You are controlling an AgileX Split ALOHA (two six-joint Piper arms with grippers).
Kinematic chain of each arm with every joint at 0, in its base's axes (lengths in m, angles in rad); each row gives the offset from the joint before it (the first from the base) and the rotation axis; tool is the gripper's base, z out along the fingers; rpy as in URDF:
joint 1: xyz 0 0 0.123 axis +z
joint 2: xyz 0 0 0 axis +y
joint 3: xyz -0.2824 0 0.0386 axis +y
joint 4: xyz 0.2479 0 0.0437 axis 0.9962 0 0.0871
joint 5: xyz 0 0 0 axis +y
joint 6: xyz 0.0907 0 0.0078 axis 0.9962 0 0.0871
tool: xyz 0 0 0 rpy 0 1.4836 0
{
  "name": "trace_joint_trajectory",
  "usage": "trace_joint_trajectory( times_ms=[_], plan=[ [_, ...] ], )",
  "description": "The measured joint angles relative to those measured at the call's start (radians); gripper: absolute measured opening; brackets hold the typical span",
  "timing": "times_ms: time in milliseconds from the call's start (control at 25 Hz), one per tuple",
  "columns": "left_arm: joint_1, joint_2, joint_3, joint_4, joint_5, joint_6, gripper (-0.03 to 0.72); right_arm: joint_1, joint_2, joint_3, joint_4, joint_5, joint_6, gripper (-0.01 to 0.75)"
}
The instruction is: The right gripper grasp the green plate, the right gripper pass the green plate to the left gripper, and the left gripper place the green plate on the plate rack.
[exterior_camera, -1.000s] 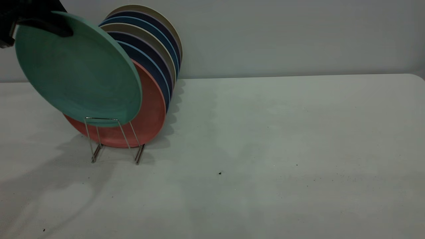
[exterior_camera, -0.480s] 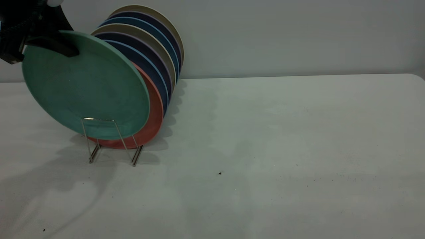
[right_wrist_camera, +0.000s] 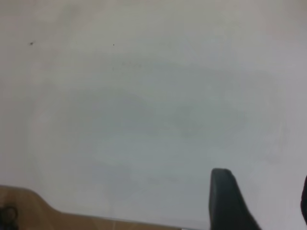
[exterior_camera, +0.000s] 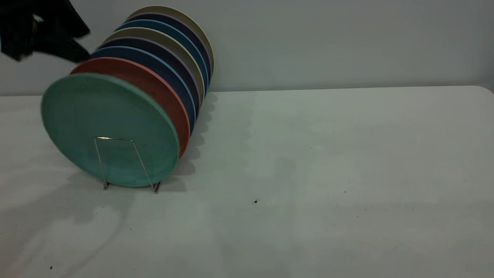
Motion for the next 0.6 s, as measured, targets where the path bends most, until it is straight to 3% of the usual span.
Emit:
trace_joint_trajectory(
  times_ms=[400, 600],
  plan=[
    [0.009, -0.257, 0.000, 0.018, 0.036, -0.233, 0.451, 0.005, 0.000, 0.000, -0.010, 0.000, 0.009, 0.388],
    [0.068, -0.420, 0.000, 0.141, 0.217, -0.503, 0.451, 0.077, 0.000, 0.000, -0.106, -0.003, 0.090, 0.388]
  ],
)
